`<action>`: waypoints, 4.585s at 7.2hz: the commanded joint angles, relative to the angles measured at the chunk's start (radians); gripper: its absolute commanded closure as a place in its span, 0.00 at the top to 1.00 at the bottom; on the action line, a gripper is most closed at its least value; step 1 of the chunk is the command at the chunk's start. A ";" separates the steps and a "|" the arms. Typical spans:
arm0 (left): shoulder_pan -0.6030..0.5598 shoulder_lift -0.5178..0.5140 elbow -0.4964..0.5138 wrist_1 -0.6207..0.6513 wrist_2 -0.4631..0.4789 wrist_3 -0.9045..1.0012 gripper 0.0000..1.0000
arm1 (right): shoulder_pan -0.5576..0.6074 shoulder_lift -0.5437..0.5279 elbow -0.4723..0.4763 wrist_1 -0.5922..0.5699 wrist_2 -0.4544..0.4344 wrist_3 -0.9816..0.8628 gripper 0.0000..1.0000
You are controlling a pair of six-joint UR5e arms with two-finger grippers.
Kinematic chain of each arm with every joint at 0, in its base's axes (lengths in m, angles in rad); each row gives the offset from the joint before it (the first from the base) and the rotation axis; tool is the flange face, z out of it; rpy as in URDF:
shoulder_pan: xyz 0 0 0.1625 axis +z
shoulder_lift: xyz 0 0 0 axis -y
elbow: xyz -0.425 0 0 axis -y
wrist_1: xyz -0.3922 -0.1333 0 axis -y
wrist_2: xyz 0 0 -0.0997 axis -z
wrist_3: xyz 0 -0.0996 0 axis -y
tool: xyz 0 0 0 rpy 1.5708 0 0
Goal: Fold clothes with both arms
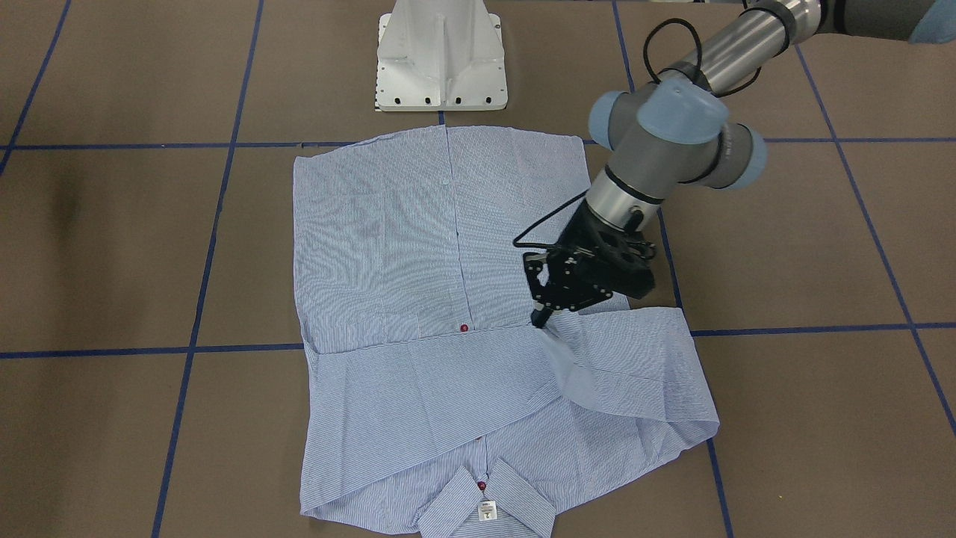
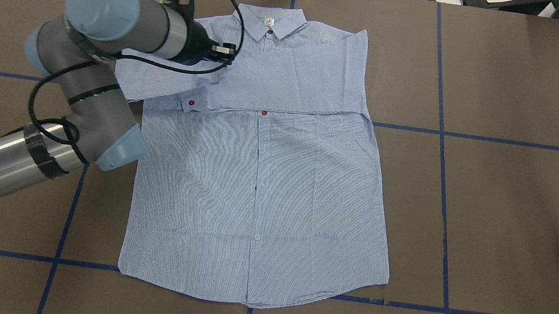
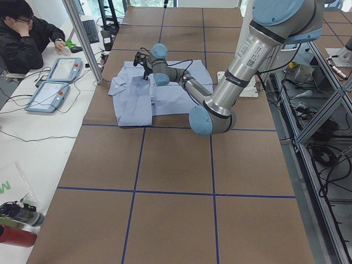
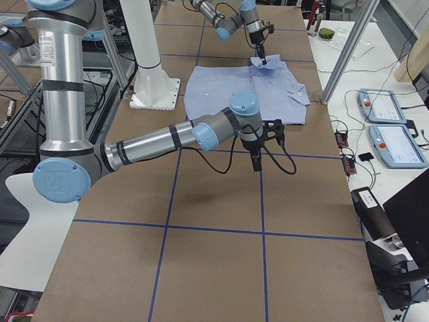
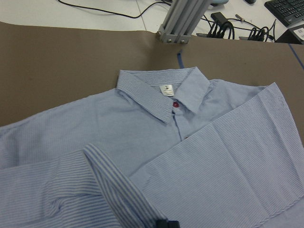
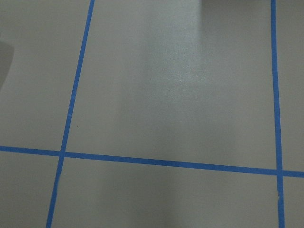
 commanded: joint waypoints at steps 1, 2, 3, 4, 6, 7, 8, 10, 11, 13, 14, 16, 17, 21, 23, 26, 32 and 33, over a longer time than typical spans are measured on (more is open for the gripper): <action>0.081 -0.119 0.022 0.109 0.077 -0.079 0.00 | 0.000 -0.002 -0.002 0.000 0.000 -0.001 1.00; 0.113 -0.139 0.053 0.109 0.117 -0.081 0.00 | 0.000 -0.002 -0.003 0.000 0.000 -0.002 1.00; 0.141 -0.148 0.067 0.108 0.145 -0.080 0.00 | 0.000 -0.002 -0.003 0.000 0.000 -0.004 1.00; 0.159 -0.157 0.082 0.109 0.157 -0.080 0.00 | 0.000 -0.002 -0.003 0.000 0.000 -0.002 1.00; 0.198 -0.182 0.119 0.108 0.195 -0.077 0.00 | 0.000 -0.002 -0.006 0.000 0.000 -0.004 1.00; 0.216 -0.203 0.131 0.108 0.214 -0.080 0.00 | 0.000 -0.002 -0.005 0.000 0.000 -0.002 1.00; 0.233 -0.225 0.154 0.108 0.223 -0.081 0.00 | 0.000 -0.002 -0.005 0.000 0.000 -0.001 1.00; 0.238 -0.245 0.183 0.095 0.223 -0.080 0.85 | 0.000 -0.010 -0.003 0.000 0.000 -0.001 1.00; 0.244 -0.252 0.183 0.097 0.231 -0.087 1.00 | 0.000 -0.010 -0.002 0.000 0.000 -0.001 1.00; 0.244 -0.254 0.157 0.112 0.228 -0.058 1.00 | 0.000 -0.010 0.004 0.000 0.000 0.004 1.00; 0.242 -0.239 0.106 0.175 0.223 0.009 1.00 | 0.000 -0.007 0.020 0.002 0.000 0.033 1.00; 0.241 -0.051 -0.227 0.366 0.222 0.099 1.00 | -0.047 -0.014 0.110 0.003 -0.003 0.190 1.00; 0.236 0.050 -0.363 0.371 0.220 0.115 1.00 | -0.120 -0.023 0.180 0.003 -0.036 0.308 1.00; 0.247 0.257 -0.584 0.361 0.220 0.112 1.00 | -0.628 -0.069 0.449 -0.005 -0.452 0.876 1.00; 0.242 0.491 -0.728 0.362 0.225 0.088 1.00 | -0.865 -0.251 0.591 -0.008 -0.644 1.025 1.00; 0.413 0.635 -0.725 0.353 0.316 -0.218 1.00 | -1.086 -0.252 0.589 -0.009 -0.899 1.201 1.00; 0.623 0.668 -0.662 0.355 0.357 -0.567 0.50 | -1.086 -0.247 0.586 -0.008 -0.916 1.199 1.00; 0.627 0.662 -0.654 0.358 0.355 -0.563 0.50 | -1.086 -0.247 0.586 -0.008 -0.916 1.199 1.00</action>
